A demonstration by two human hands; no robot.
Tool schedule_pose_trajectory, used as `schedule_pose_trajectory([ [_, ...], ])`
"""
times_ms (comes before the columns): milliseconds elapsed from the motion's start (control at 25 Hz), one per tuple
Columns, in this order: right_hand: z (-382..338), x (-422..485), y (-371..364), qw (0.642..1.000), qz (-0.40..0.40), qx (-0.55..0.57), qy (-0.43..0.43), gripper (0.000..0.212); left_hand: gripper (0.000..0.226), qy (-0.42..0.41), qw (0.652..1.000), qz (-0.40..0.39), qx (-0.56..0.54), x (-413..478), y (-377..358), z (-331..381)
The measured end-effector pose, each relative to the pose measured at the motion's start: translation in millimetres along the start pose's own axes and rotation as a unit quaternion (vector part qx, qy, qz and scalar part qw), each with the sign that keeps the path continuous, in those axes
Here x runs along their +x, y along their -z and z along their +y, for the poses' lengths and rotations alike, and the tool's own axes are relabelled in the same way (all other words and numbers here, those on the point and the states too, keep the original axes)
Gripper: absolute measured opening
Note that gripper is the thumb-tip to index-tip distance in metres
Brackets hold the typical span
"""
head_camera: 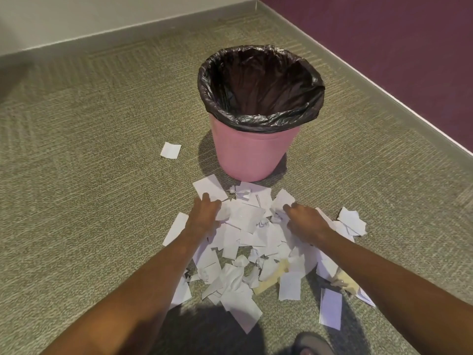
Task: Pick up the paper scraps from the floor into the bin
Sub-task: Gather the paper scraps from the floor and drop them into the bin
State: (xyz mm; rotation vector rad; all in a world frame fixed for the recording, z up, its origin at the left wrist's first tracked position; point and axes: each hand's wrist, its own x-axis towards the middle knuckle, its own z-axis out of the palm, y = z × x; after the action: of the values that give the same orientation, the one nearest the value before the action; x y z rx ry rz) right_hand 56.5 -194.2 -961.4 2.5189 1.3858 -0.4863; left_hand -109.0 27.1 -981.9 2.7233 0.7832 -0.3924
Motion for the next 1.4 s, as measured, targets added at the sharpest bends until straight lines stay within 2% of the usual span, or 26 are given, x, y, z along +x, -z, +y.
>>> schedule_pose_trajectory([
  [160, -8, -17, -9, 0.999, 0.001, 0.025, 0.024, 0.027, 0.051, 0.039, 0.982, 0.010, -0.185, -4, -9, -10],
  [240, -13, -24, -12, 0.999, 0.012, 0.034, 0.015, 0.035, 0.053, 0.053, 0.973, 0.020, -0.226, -7, -12, -13],
  [360, -20, -28, -16, 1.000, 0.016, 0.020, -0.001, 0.042, 0.038, 0.088, 0.953, 0.054, -0.286, -10, -7, -12],
  [480, -21, -27, -17, 1.000, 0.024, 0.006, -0.005, 0.033, 0.028, 0.117, 0.934, 0.078, -0.329, -16, -1, -10],
  [600, -16, -28, -16, 1.000, 0.019, 0.021, 0.004, 0.023, 0.016, 0.122, 0.931, 0.088, -0.334, -21, 2, -9],
  [800, -18, -37, -2, 0.993, 0.046, 0.112, -0.008, 0.016, 0.020, 0.121, 0.900, 0.079, -0.411, -30, 13, -10],
  [1000, -25, -52, 42, 0.950, 0.114, 0.286, -0.060, 0.014, 0.016, 0.040, 0.901, 0.119, -0.416, -50, 74, 13],
  [1080, -25, -59, 68, 0.933, 0.165, 0.311, -0.069, 0.030, 0.015, 0.030, 0.892, 0.120, -0.434, -56, 103, 18],
  [1160, -24, -68, 97, 0.914, 0.204, 0.342, -0.078, 0.034, 0.015, 0.022, 0.879, 0.123, -0.460, -62, 132, 20],
  [1400, -20, -93, 178, 0.847, 0.278, 0.447, -0.079, 0.013, 0.019, -0.023, 0.861, 0.147, -0.486, -85, 217, 34],
])
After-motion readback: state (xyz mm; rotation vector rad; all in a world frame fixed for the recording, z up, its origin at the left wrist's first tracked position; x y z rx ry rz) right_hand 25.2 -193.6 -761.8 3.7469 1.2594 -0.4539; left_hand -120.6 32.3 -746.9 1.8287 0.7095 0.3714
